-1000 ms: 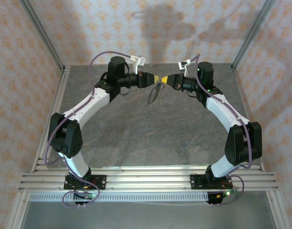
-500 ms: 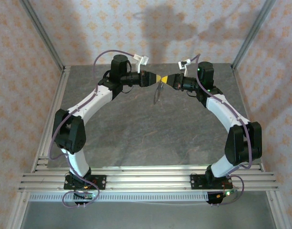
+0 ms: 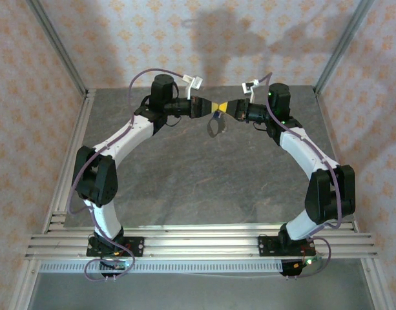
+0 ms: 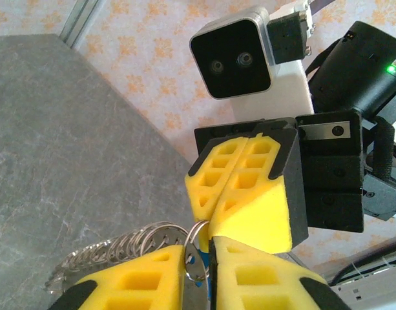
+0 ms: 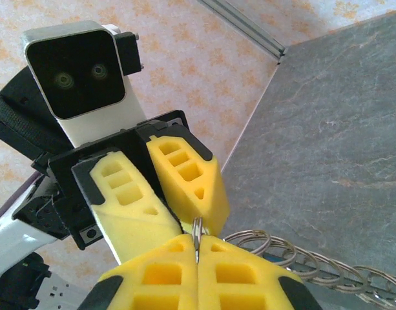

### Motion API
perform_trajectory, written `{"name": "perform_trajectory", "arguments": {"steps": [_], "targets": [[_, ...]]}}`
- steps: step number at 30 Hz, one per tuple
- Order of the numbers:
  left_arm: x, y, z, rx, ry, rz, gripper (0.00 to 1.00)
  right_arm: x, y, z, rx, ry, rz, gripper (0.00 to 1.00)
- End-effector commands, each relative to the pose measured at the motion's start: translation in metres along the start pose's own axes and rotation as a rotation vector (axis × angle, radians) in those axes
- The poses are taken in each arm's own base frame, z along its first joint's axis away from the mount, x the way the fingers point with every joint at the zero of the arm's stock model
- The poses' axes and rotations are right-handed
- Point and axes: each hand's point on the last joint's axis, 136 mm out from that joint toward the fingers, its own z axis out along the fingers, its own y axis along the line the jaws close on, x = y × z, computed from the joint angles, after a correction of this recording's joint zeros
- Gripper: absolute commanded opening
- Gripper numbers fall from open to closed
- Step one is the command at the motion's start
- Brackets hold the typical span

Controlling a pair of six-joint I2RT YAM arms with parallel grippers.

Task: Put the keys on the keyring

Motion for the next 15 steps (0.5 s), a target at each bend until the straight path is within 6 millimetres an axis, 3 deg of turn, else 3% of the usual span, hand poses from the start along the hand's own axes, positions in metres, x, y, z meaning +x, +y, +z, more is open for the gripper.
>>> {"name": "perform_trajectory", "arguments": {"steps": [1,15], "targets": [[-0.011,-0.021,-0.001,0.077,-0.017,0.061,0.16,-0.01,0.015,-0.003,-0.037,-0.025,-0.066,0.0],[0.003,-0.046,0.011,0.14,0.059,0.102,0.0,-0.011,0.007,-0.001,-0.023,-0.035,-0.048,0.0]]}}
